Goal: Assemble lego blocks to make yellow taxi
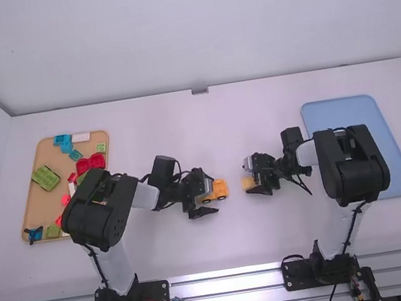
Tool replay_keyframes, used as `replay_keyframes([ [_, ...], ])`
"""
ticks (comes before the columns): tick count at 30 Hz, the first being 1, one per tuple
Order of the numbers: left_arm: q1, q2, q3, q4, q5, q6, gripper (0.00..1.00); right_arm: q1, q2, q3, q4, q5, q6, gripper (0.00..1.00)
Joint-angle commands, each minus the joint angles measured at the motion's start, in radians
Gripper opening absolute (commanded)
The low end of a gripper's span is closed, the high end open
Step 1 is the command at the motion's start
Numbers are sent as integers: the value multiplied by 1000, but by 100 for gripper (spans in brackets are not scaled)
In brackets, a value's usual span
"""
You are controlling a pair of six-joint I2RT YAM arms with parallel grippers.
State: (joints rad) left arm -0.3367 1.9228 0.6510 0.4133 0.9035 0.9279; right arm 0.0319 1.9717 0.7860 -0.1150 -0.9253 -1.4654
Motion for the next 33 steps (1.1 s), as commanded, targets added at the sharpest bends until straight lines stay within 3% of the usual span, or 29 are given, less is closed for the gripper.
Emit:
replay_keyframes([
  [1,11,11,12,0,-26,3,100,3,17,10,-2,-20,-6,76],
  [10,17,19,12,13,-29,2,98,0,18,10,-27,-11,-6,75],
  [15,15,91,12,150,-5,-92,91,0,18,10,-32,-9,-5,70],
  [31,30,92,12,159,19,-94,78,0,18,10,-51,20,2,59],
  [33,29,92,12,152,19,-93,78,1,18,10,-51,21,2,54],
])
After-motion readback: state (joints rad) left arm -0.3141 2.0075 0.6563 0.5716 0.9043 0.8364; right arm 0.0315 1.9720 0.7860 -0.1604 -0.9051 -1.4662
